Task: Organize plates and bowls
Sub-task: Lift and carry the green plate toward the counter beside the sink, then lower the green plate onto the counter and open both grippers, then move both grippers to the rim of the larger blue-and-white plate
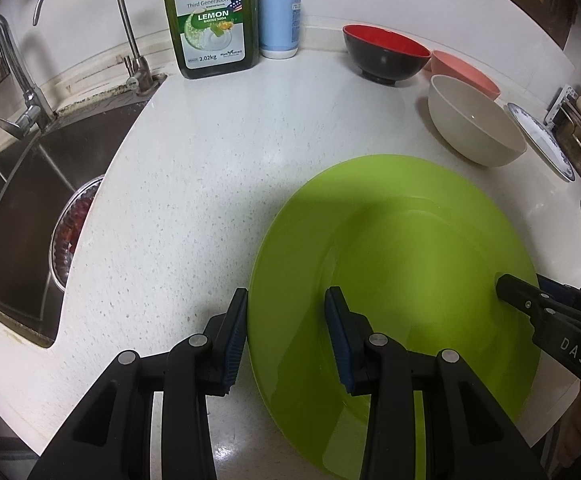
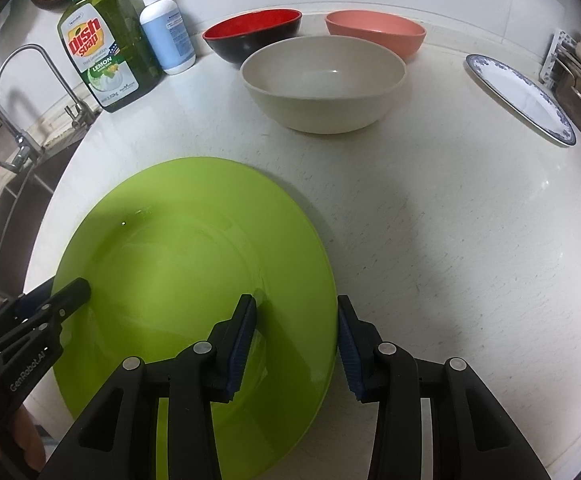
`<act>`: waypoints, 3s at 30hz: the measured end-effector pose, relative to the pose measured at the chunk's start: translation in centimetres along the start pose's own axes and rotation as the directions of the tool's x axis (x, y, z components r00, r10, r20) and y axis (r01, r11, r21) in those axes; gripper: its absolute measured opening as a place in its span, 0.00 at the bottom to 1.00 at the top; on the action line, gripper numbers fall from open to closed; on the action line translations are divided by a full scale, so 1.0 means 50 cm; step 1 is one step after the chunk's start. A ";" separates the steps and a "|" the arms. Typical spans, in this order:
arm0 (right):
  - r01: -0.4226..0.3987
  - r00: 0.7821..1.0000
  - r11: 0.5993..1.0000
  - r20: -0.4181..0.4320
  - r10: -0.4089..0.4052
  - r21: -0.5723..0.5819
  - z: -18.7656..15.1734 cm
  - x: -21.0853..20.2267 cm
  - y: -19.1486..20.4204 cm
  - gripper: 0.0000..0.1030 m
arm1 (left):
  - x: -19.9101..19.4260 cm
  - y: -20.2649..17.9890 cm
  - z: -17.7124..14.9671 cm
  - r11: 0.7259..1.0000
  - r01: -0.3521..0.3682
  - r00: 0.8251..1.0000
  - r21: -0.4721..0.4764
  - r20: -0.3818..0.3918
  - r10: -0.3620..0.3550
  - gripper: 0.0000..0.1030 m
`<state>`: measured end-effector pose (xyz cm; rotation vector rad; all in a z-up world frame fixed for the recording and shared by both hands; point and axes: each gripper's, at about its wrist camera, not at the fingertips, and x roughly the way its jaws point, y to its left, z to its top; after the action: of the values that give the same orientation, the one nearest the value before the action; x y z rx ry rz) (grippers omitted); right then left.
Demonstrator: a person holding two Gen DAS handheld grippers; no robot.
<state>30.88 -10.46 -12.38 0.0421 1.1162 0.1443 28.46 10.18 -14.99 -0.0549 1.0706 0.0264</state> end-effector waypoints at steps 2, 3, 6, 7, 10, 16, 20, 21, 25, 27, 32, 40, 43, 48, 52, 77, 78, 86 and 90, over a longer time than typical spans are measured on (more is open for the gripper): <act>-0.001 1.000 1.000 -0.001 0.001 0.002 0.000 0.000 -0.001 0.41 | 0.000 0.000 0.000 1.000 0.002 1.000 0.001 0.000 -0.002 0.37; 0.000 1.000 1.000 -0.001 0.000 0.000 0.000 0.000 -0.001 0.41 | 0.001 0.000 0.000 1.000 0.002 1.000 0.002 -0.002 -0.002 0.37; 0.003 1.000 1.000 0.001 -0.003 0.001 0.000 0.000 -0.001 0.41 | 0.001 -0.003 0.001 1.000 -0.004 1.000 0.016 0.001 0.004 0.36; 0.005 1.000 1.000 0.005 -0.005 -0.001 -0.001 -0.002 0.000 0.41 | -0.001 -0.003 0.002 1.000 -0.004 1.000 0.017 0.003 0.004 0.36; 0.007 1.000 1.000 0.018 -0.007 0.004 0.000 -0.008 -0.002 0.42 | -0.008 -0.004 0.005 1.000 -0.005 1.000 0.018 0.019 0.005 0.37; 0.011 0.998 1.000 0.054 -0.012 0.017 -0.001 -0.032 -0.012 0.51 | -0.033 -0.022 0.017 0.998 0.028 0.998 0.060 0.052 -0.031 0.52; 0.010 0.996 0.999 0.086 -0.014 0.050 -0.002 -0.059 -0.027 0.56 | -0.056 -0.045 0.029 0.994 0.045 0.994 0.105 0.098 -0.055 0.68; 0.014 0.995 0.998 0.097 -0.019 0.057 -0.003 -0.066 -0.032 0.60 | -0.061 -0.051 0.032 0.992 0.047 0.992 0.114 0.107 -0.059 0.70; 0.041 0.988 0.995 0.144 -0.054 0.095 -0.009 -0.102 -0.054 0.63 | -0.084 -0.082 0.046 0.985 0.068 0.985 0.157 0.146 -0.092 0.82; 0.048 0.985 0.992 0.162 -0.066 0.112 -0.011 -0.117 -0.064 0.65 | -0.094 -0.100 0.054 0.981 0.077 0.981 0.180 0.163 -0.107 0.88; 0.085 0.969 0.982 0.214 -0.121 0.169 -0.023 -0.161 -0.105 0.71 | -0.123 -0.159 0.071 0.967 0.094 0.967 0.235 0.210 -0.145 0.94; 0.134 0.943 0.955 0.263 -0.205 0.264 -0.034 -0.232 -0.215 0.72 | -0.166 -0.296 0.099 0.933 0.170 0.940 0.317 0.233 -0.251 0.95; 0.164 0.928 0.935 0.273 -0.255 0.315 -0.044 -0.257 -0.271 0.72 | -0.186 -0.362 0.109 0.910 0.208 0.924 0.360 0.234 -0.304 0.95; 0.220 0.897 0.893 0.278 -0.343 0.393 -0.055 -0.300 -0.362 0.72 | -0.217 -0.476 0.122 0.872 0.241 0.894 0.427 0.253 -0.371 0.95; 0.263 0.863 0.847 0.280 -0.421 0.461 -0.064 -0.335 -0.436 0.72 | -0.224 -0.556 0.130 0.848 0.255 0.881 0.464 0.251 -0.402 0.95; 0.332 0.824 0.694 0.161 -0.543 0.639 -0.091 -0.331 -0.742 0.72 | -0.098 -0.902 0.164 0.781 0.269 0.908 0.564 0.121 -0.400 0.95; 0.333 0.826 0.688 0.152 -0.542 0.645 -0.089 -0.319 -0.757 0.72 | -0.089 -0.909 0.166 0.778 0.273 0.910 0.565 0.111 -0.400 0.95; 0.339 0.830 0.652 0.110 -0.547 0.678 -0.082 -0.265 -0.824 0.72 | -0.009 -0.982 0.172 0.752 0.295 0.920 0.590 0.038 -0.391 0.94; 0.362 0.827 0.625 0.071 -0.558 0.692 -0.080 -0.243 -0.854 0.72 | 0.024 -1.016 0.171 0.730 0.308 0.921 0.610 0.002 -0.390 0.91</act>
<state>26.08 -54.54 -7.82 0.3908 0.8057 -0.7286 39.00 -40.03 -10.31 0.3209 0.8800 -0.6530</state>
